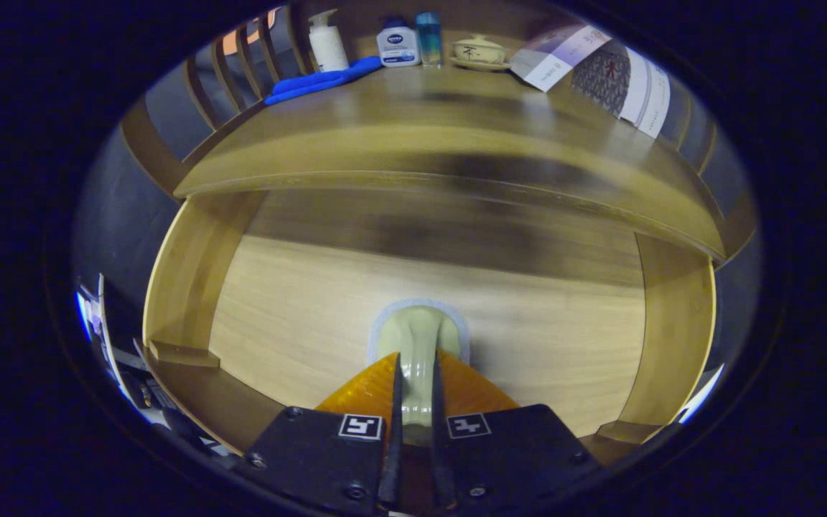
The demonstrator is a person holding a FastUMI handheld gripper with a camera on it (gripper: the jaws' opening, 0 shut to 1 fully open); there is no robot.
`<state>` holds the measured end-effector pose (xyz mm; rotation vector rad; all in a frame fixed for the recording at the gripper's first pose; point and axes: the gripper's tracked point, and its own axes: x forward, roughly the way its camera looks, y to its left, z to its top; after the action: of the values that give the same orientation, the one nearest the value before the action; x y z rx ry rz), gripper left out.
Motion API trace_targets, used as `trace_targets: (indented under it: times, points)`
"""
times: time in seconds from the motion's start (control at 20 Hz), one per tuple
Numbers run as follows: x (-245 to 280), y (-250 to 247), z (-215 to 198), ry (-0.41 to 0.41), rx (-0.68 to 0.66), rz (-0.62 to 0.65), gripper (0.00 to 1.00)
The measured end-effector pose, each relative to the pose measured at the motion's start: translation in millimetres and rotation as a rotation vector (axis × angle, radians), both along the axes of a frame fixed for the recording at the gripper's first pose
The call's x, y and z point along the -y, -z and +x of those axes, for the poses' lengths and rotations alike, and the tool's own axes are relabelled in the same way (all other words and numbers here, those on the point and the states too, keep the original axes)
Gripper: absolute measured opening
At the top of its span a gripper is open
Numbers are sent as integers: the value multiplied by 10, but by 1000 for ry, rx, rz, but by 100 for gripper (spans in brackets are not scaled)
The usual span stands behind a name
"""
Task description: Pull open the drawer, take out the items inside it, and place them on the countertop above the cabinet.
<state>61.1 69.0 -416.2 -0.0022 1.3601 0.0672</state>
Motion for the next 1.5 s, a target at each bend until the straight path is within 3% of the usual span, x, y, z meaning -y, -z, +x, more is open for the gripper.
trace_targets:
  times: [0.75, 1.1, 1.5]
  points:
    - [27, -928, 208, -58, 155, -15, 18]
    - [193, -1351, 659, -15, 216, -43, 18]
    - [281, -1468, 1247, 32, 212, -87, 19]
